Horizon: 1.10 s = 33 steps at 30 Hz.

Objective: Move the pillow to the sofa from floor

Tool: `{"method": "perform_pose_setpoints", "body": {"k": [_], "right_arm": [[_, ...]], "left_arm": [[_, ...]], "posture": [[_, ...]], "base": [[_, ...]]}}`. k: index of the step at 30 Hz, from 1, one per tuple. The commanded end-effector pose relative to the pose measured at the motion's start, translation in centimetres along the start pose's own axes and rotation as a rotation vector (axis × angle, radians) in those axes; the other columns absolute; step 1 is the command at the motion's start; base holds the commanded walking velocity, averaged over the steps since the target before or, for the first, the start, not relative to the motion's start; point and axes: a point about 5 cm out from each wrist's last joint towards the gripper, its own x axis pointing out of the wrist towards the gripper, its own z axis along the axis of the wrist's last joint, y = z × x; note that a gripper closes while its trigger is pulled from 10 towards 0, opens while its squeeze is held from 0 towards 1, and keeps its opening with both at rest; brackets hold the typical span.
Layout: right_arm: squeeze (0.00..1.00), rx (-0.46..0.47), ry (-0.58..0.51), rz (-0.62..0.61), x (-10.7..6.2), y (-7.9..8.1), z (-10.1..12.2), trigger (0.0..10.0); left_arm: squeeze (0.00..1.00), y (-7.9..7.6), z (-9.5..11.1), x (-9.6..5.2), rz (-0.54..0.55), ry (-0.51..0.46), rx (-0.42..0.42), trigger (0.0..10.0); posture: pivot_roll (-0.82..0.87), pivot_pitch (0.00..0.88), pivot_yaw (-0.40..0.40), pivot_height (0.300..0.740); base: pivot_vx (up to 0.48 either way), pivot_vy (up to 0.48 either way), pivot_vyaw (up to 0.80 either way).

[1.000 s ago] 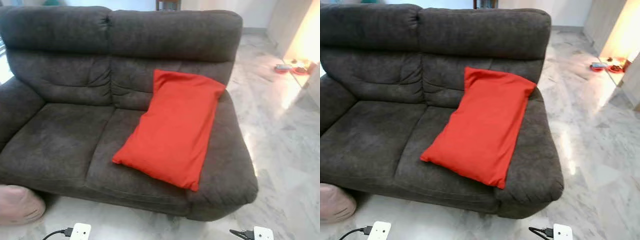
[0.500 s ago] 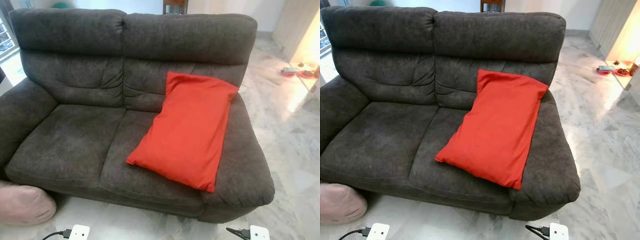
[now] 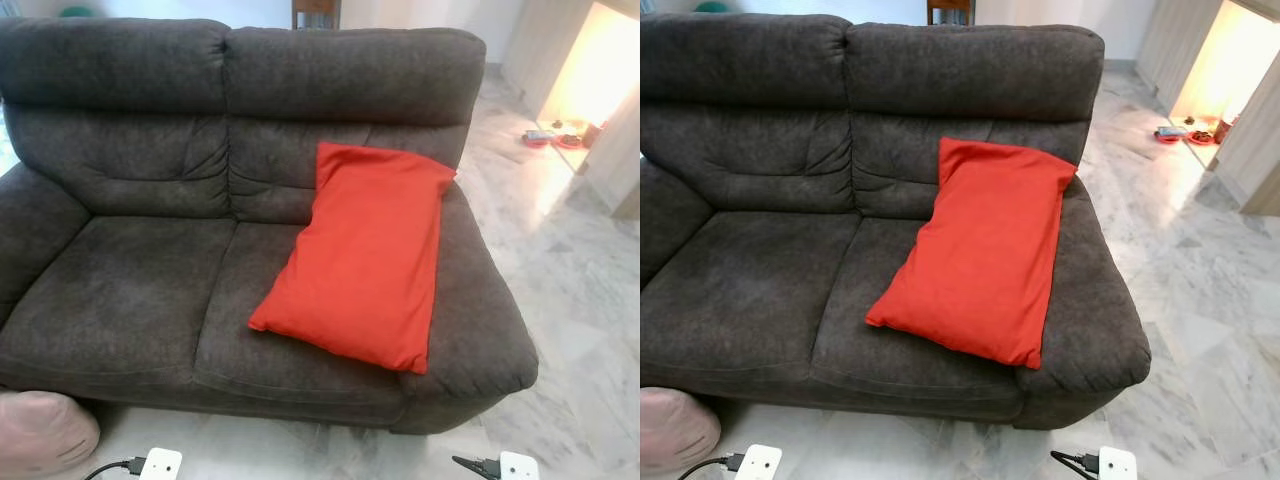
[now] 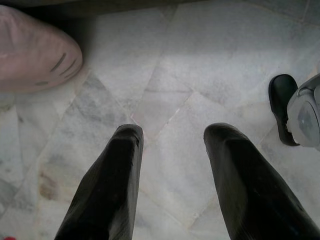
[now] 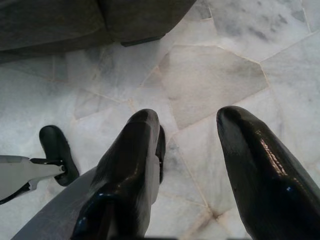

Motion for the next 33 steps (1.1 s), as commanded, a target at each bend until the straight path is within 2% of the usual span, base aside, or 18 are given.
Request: {"method": "perform_pose_setpoints", "body": {"k": [1,33], "right_arm": [[0.00,0.007,-0.009,0.002,0.03,-0.03,0.22,10.0],[0.00,0.016,-0.001,0.007,-0.03,-0.01,-0.08,10.0]], "left_arm": [[0.00,0.04,-0.26,-0.02,0.002,0.019,-0.004,10.0],[0.00,-0.12,-0.09,0.00,-0.001,0.011,-0.003,10.0]], "posture": [[0.10,0.028,-0.005,0.740],[0.09,0.047,-0.003,0.740]], "base": [[0.000,0.322,0.00],[0.000,0.325,0.00]]}}
